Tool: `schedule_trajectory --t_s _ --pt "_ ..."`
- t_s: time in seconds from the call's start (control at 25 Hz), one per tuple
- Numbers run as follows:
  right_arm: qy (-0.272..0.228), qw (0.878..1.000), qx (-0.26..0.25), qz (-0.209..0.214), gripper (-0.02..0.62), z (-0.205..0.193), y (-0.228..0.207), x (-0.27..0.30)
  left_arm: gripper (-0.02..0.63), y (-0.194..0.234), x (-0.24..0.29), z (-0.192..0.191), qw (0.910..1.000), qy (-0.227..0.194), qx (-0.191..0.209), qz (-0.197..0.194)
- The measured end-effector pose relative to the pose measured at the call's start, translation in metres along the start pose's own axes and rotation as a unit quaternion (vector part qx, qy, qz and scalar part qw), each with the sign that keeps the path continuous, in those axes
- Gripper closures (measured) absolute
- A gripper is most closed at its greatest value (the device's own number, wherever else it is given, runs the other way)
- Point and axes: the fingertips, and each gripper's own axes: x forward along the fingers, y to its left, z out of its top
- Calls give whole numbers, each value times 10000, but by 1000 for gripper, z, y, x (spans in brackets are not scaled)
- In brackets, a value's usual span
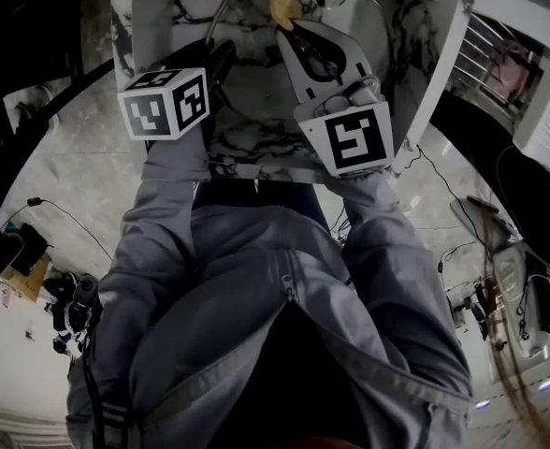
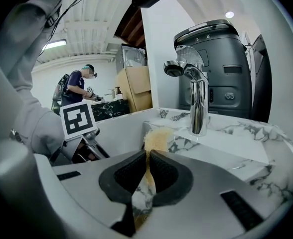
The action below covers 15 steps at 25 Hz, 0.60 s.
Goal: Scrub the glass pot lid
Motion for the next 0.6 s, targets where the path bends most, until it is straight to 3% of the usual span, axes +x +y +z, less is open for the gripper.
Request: schedule_trajectory --t_s 0.16,0.4,0.6 --pt "166 9997 -153 54 552 2 5 -4 462 -1 -6 0 9999 7 -144 -21" --pt "188 9998 81 -46 552 7 5 -10 491 -4 -17 3 9989 4 -463 -126" --pt "189 9997 91 -96 552 7 1 -16 534 -30 -41 24 9967 -529 -483 -370"
